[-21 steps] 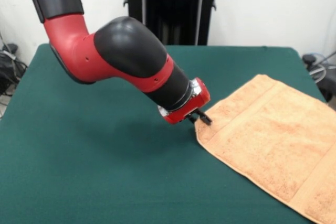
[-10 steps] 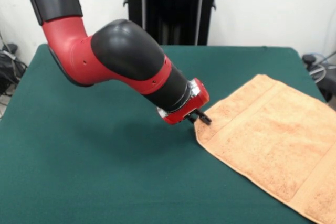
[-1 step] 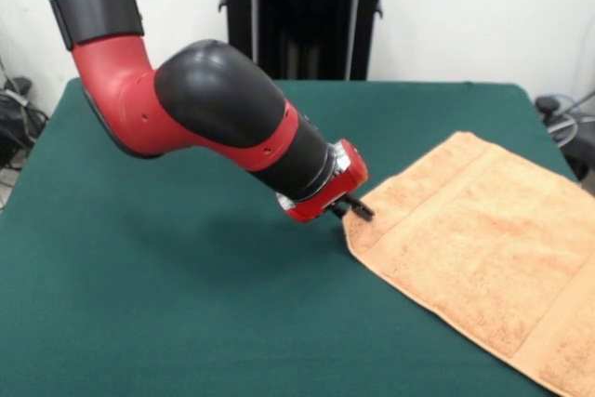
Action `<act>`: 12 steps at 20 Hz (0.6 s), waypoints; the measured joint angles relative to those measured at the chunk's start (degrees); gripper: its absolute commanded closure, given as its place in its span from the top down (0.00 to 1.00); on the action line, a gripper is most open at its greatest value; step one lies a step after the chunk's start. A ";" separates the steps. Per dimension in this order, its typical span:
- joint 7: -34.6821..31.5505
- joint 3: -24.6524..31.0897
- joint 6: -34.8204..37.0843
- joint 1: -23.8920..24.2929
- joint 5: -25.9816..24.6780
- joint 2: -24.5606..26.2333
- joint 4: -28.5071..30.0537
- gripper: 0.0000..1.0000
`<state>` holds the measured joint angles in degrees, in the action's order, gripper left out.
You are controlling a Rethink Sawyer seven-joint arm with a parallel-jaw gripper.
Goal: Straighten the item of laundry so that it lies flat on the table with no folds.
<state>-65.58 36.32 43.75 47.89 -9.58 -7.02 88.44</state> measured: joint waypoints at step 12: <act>0.00 0.54 1.04 1.46 0.00 0.84 -0.02 0.00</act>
<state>-65.58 36.87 44.79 49.35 -9.58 -6.17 88.41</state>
